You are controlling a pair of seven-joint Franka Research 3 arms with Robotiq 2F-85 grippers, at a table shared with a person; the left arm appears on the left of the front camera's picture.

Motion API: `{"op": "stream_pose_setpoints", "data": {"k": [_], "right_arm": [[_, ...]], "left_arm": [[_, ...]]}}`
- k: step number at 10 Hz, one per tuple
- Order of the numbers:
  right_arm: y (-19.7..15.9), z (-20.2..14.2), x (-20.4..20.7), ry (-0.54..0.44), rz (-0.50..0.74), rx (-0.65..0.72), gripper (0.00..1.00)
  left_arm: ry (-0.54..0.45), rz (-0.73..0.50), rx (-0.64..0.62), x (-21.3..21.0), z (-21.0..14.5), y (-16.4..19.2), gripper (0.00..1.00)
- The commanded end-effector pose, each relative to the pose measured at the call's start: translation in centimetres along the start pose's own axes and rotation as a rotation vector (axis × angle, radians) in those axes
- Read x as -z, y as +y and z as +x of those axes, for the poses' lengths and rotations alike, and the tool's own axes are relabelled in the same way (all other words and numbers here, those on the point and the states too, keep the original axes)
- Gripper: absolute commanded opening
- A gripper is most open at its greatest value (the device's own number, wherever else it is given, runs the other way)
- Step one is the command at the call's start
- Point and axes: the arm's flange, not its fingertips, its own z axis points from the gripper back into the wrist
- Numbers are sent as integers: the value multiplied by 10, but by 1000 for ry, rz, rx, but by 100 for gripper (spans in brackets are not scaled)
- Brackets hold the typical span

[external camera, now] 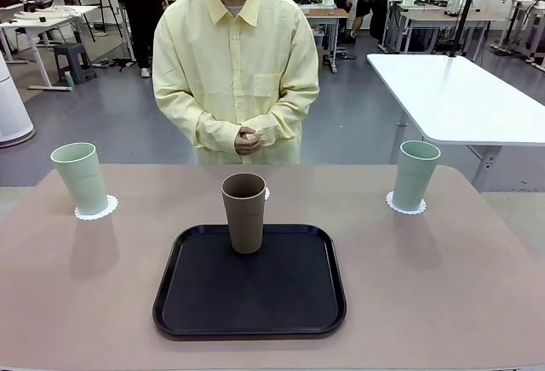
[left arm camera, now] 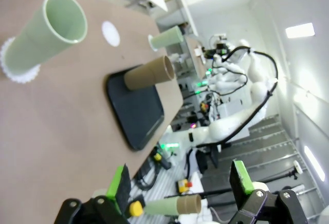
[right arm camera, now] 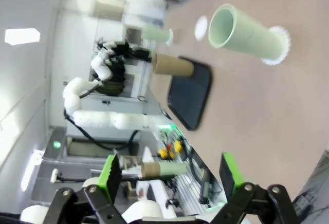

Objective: Place coasters on the table and set cups on them.
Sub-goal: Take one Reusable plastic cup from the Flat Tray and place it on a coaster set by the human.

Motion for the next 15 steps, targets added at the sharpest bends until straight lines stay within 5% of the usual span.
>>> {"op": "stream_pose_setpoints", "data": {"k": [1, 5, 8, 10, 15], "right_arm": [[52, 9, 78, 104, -185, -88, 100], [127, -16, 245, 310, -450, -439, 100], [134, -48, 327, 422, -502, -601, 100], [122, -54, 359, 444, -511, -689, 100], [120, -55, 369, 457, -506, -657, 100]], "left_arm": [[-6, -4, 1, -1, -1, 0, 100], [-6, -4, 1, -1, -1, 0, 100], [-6, -4, 1, -1, -1, 0, 100], [-6, -4, 1, -1, -1, 0, 100], [-6, -4, 1, -1, -1, 0, 100]]}}
